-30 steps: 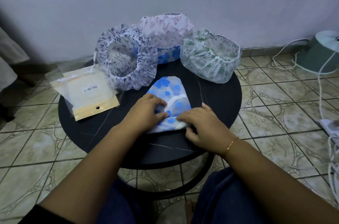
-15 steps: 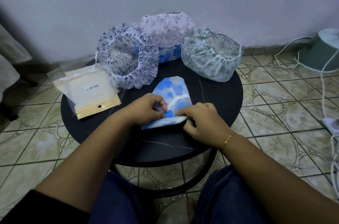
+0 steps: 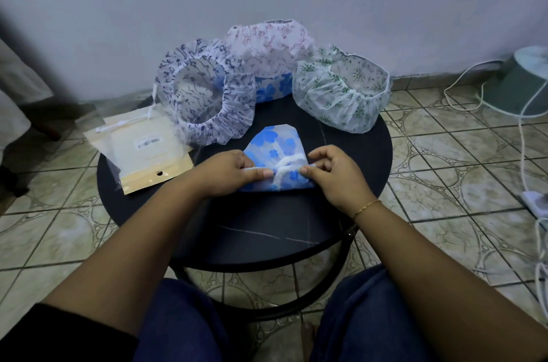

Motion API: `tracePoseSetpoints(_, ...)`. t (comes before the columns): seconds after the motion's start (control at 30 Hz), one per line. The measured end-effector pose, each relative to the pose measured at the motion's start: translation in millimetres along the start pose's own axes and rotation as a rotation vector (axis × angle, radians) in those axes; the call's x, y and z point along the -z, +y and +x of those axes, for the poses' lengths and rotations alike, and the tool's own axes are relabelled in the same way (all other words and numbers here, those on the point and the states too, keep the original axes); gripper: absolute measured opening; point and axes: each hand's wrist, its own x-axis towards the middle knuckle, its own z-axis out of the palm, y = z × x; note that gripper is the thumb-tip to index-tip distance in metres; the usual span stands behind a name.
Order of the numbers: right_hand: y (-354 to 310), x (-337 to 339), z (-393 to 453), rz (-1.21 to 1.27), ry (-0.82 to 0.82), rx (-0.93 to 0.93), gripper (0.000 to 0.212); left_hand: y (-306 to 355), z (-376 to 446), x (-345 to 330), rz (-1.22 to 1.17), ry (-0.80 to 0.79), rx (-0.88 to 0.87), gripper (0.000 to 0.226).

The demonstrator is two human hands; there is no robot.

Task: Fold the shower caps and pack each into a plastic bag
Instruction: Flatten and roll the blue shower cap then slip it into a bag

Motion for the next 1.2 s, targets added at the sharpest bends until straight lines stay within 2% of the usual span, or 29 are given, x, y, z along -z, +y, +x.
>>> tracePoseSetpoints(0.1, -1, 1, 2, 0.038, 0.007, -0.025, 0.018, -3, -2, -2, -0.071, 0.044, -0.011, 0.034)
tracePoseSetpoints(0.23, 0, -1, 2, 0.039, 0.057, -0.023, 0.015, -4, 0, -3, -0.066, 0.061, -0.009, 0.034)
tracePoseSetpoints(0.4, 2, -8, -3, -0.157, 0.142, 0.083, 0.006, -1, 4, -5, -0.051, 0.069, 0.012, 0.034)
tracePoseSetpoints(0.47, 4, -12, -6, -0.394, 0.21, 0.195, 0.017, 0, 4, -5, -0.043, 0.072, 0.023, 0.034)
tracePoseSetpoints(0.57, 4, -19, -13, -0.641, 0.274, 0.503, 0.026, 0, 7, -6, -0.047, 0.074, 0.058, 0.034)
tracePoseSetpoints(0.6, 4, -22, -15, -0.683, 0.227, 0.594, 0.03, 1, 7, -7, -0.051, 0.081, 0.061, 0.034)
tracePoseSetpoints(0.67, 5, -30, -20, -0.795, 0.07, 0.662, 0.038, 2, 7, -7, -0.045, 0.087, 0.068, 0.033)
tracePoseSetpoints(0.73, 6, -36, -21, -0.921, -0.088, 0.612, 0.049, 5, 7, -8, -0.015, 0.096, 0.067, 0.026)
tracePoseSetpoints(0.8, 2, -37, -22, -0.936, -0.236, 0.523, 0.064, 6, 7, -9, -0.069, 0.133, 0.088, 0.004)
tracePoseSetpoints(0.83, 1, -36, -22, -0.918, -0.27, 0.5, 0.07, 5, 6, -11, -0.112, 0.157, 0.11, 0.011)
tracePoseSetpoints(0.93, 3, -32, -20, -0.904, -0.285, 0.486, 0.057, 3, 1, -14, -0.248, 0.225, 0.164, 0.025)
tracePoseSetpoints(1.07, -4, -29, -23, -0.813, -0.269, 0.489, 0.049, 0, -10, -19, -0.354, 0.294, 0.18, 0.026)
tracePoseSetpoints(1.2, -4, -27, -24, -0.839, -0.305, 0.482, 0.052, -5, -19, -29, -0.47, 0.512, 0.222, 0.02)
